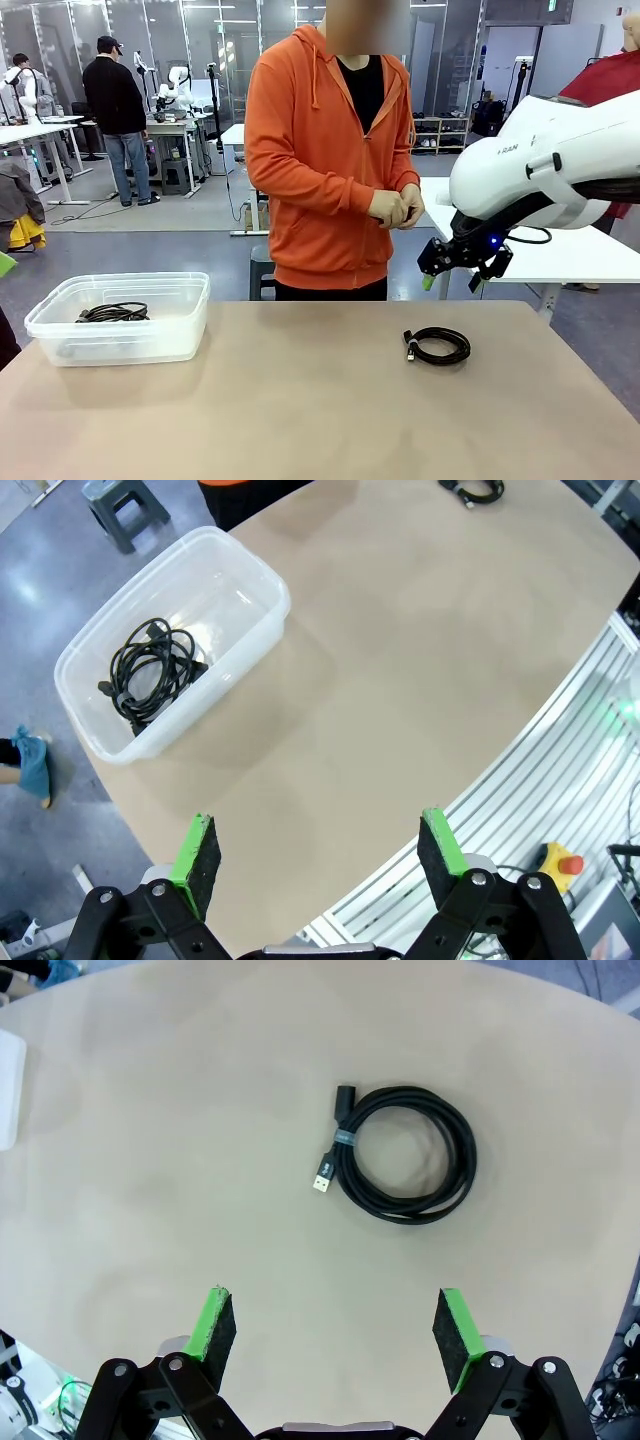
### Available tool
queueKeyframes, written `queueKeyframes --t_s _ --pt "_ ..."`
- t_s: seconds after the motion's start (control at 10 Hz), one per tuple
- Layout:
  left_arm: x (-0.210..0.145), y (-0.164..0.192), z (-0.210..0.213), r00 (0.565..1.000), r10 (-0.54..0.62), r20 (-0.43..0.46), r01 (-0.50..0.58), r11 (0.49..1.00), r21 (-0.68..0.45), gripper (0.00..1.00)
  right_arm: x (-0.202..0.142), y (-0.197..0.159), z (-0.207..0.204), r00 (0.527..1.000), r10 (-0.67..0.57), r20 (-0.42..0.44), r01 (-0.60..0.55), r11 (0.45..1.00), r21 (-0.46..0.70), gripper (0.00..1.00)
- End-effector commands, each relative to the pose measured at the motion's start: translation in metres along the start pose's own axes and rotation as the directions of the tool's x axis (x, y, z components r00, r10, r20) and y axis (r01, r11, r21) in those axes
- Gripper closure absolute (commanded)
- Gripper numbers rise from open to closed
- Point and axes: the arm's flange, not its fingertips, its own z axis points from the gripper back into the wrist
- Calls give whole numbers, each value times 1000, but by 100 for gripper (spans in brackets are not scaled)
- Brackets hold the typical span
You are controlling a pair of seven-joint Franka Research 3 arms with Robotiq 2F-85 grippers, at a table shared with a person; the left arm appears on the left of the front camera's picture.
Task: Organize and store the cables.
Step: Place the USB Extension Cable into the Organizing box.
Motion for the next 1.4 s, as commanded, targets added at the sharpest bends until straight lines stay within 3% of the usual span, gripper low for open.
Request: queueKeyframes --t_s 0.0,0.4,0.8,0.9,1.1,1.3 --pt "0 -3 1 1000 -1 -12 1 1000 7 0 36 20 -22 998 2 -66 -3 1000 -15 0" --pt "0 -3 1 1000 -1 -12 1 1000 7 0 64 38 -62 993 -22 -114 9 994 -112 0" --pt "0 -3 1 1000 -1 -12 1 1000 7 0 73 31 -69 952 258 -165 -270 961 -61 0" --pt "0 -3 1 1000 -1 -12 1 1000 7 0 71 29 -74 914 360 -186 -374 927 -43 0" --pt "0 -3 1 1000 -1 -12 1 1000 7 0 75 20 -79 881 431 -193 -428 902 59 0" --pt "0 -3 1 1000 -1 -12 1 1000 7 0 67 18 -92 781 588 -212 -583 807 89 0"
